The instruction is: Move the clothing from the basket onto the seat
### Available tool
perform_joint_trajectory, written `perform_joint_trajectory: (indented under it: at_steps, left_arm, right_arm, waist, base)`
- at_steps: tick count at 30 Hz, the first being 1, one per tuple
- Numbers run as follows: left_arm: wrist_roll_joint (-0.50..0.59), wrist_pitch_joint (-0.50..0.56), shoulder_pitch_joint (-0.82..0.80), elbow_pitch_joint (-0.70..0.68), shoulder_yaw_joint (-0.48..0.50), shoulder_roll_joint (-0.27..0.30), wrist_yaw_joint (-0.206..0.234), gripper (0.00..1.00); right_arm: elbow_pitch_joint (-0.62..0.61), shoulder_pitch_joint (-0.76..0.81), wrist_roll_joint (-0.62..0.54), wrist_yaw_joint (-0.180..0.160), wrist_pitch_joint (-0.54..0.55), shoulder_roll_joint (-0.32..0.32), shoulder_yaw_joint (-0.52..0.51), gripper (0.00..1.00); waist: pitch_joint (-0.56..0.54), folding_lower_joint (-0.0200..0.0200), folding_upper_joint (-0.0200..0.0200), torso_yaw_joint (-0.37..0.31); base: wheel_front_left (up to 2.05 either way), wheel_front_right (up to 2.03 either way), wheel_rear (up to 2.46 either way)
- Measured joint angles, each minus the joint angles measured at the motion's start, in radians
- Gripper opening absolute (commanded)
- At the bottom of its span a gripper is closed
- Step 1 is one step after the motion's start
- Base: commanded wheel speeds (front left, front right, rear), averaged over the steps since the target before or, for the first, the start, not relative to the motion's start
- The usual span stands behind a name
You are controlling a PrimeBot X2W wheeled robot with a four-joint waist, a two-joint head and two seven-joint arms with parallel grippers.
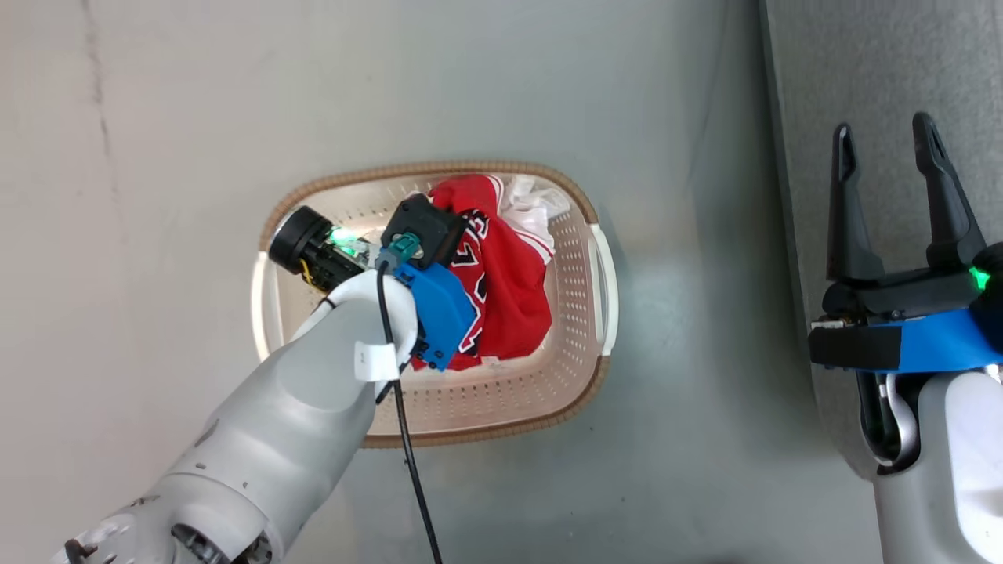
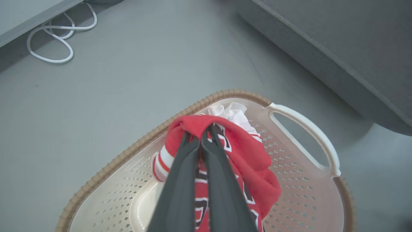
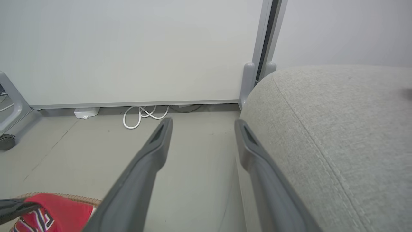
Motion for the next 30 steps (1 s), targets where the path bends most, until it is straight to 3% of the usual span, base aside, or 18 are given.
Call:
perform_joint_trajectory:
  at_steps: [11,30]
  left_arm:
    - [0.096,0.0,0.102,-0.225,0.15,0.038,0.046,0.0]
    - [0.247,0.0,0.179,-0.451,0.326,0.026,0.043,0.0]
  right_arm:
    - [0.039,0.065,0.005,0.0,0.0,-0.001,-0.009,1.0]
    - [0.103,0.187,0.018,0.0,0.0,0.011,-0.006,1.0]
  waist:
    - [-0.175,-0.0001,0.0,0.039]
    - [-0.456,-0.0002,0.0,0.058]
  base:
    - [0.0,0.0,0.0]
    - [0.0,0.0,0.0]
